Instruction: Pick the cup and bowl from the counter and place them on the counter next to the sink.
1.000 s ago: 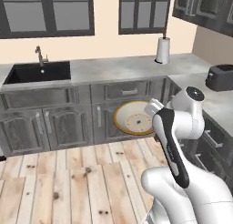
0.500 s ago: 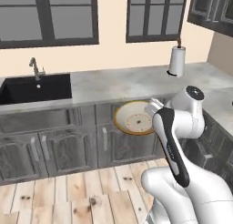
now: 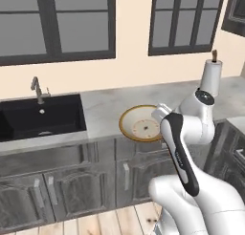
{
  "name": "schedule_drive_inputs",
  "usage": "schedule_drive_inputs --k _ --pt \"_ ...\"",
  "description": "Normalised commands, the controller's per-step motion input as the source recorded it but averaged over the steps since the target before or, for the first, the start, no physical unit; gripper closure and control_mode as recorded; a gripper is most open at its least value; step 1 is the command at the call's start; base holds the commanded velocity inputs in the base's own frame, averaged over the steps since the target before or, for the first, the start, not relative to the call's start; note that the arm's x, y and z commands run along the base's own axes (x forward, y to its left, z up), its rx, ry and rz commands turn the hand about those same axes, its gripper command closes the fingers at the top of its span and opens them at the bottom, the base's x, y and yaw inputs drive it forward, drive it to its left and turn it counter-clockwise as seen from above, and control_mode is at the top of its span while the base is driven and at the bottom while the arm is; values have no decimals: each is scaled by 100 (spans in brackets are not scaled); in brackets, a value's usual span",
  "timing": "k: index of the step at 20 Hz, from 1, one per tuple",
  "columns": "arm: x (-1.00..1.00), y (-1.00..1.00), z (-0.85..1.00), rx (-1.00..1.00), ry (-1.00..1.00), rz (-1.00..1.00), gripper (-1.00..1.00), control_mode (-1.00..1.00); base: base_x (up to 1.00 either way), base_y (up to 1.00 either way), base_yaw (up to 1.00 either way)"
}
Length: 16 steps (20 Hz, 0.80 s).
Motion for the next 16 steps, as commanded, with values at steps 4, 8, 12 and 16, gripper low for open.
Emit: schedule_drive_inputs --k 4,8,12,16 --pt "0 0 0 0 0 0 100 100 81 39 -5" --pt "0 0 0 0 0 0 100 100 61 34 -3" --pt "0 0 0 0 0 0 100 100 43 28 0" --pt "0 0 0 0 0 0 100 100 39 29 0"
